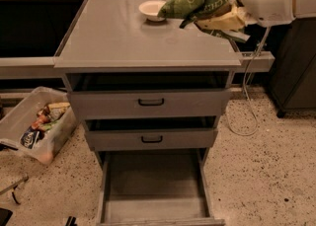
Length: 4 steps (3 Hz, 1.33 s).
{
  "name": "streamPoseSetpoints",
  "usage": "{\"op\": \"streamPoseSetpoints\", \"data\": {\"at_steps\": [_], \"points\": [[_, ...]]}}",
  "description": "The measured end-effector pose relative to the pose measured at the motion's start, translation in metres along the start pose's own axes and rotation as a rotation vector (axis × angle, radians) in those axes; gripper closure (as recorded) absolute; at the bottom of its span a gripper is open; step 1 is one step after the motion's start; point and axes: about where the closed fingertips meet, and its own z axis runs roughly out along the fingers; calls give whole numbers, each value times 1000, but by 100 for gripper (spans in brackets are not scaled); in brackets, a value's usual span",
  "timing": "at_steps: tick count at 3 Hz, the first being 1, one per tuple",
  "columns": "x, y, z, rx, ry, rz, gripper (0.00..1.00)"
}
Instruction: Place green jalapeno chip bag into bottom drawer
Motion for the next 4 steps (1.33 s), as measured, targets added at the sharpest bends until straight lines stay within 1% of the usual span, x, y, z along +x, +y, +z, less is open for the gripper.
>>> {"op": "streamPoseSetpoints", "data": {"at_steps": [1, 2, 3, 4], "points": [[9, 11, 10, 10, 0, 12, 100], [25, 43, 22, 57, -29, 34, 100], [55, 92, 29, 123, -43, 88, 100], [101, 163, 51, 109, -1, 175, 100]]}}
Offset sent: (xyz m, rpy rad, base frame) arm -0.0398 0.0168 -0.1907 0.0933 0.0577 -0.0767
